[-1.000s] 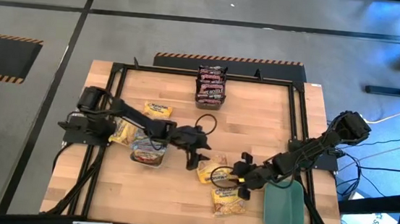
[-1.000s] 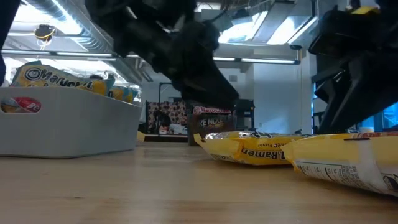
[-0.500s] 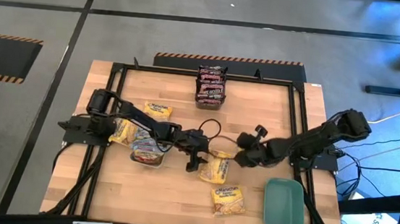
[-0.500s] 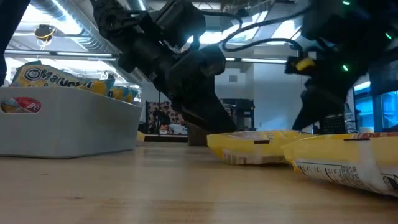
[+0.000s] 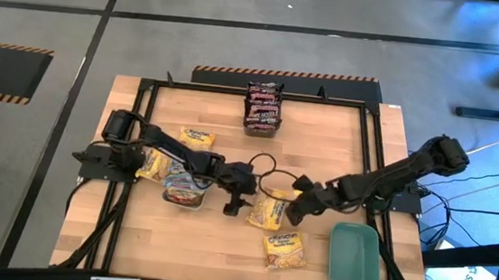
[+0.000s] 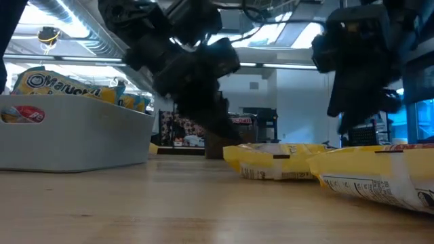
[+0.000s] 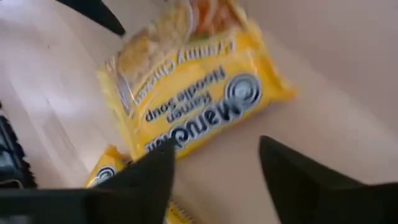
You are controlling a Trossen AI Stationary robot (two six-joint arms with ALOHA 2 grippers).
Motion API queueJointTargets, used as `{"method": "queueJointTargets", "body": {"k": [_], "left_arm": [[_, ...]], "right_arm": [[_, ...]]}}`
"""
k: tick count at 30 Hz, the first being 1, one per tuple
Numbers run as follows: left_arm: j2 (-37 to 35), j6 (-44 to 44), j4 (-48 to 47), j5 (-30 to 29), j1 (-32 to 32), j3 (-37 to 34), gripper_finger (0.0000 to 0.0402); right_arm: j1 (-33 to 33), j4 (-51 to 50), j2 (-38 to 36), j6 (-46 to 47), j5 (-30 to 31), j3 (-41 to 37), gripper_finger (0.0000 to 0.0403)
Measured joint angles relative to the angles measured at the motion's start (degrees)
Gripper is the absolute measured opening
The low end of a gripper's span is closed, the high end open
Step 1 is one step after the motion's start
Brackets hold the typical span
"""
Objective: Sort Maruchan noodles
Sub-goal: Put the middle bottom yellow noodle pack into the green bin
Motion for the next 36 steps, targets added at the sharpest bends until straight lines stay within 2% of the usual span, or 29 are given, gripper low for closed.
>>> {"method": "queueJointTargets", "body": {"k": [3,6,11,16,21,24,28,32,36], "left_arm": [[0.0,2.4,-1.4,-1.7,0.0,0.0,0.0213],[0.0,3.6,-1.0,-1.9,0.1,0.0,0.0213],[0.9,4.9,0.0,-1.5,0.0,-0.1,0.0213],[3.5,3.9,3.5,-1.4,-0.3,0.0,0.0213],[7.1,2.2,8.2,-1.6,-1.0,0.0,0.0213],[8.0,0.8,9.7,-1.5,-1.1,0.0,0.0213],[8.2,0.6,10.4,-1.9,-1.1,0.0,0.0213],[8.3,0.5,11.3,-1.9,-1.0,0.0,0.0213],[8.4,0.5,11.7,-2.4,-1.1,0.0,0.0213]], "right_arm": [[2.0,5.7,2.6,7.6,-0.3,-1.0,0.0281],[3.1,7.1,5.8,14.3,0.9,-1.6,0.033],[3.0,10.5,10.0,18.6,1.2,-1.7,0.0364],[2.1,15.1,11.9,18.2,2.0,-1.6,0.0366],[1.9,17.3,12.7,16.7,5.9,-1.7,0.0366],[1.7,17.2,12.7,16.0,8.9,-1.8,0.0366],[1.7,19.6,12.7,12.9,9.2,-1.8,0.0365],[1.8,22.2,12.7,10.5,9.6,-1.8,0.0338],[1.9,22.9,12.7,8.9,10.4,-1.8,0.0287]]}}
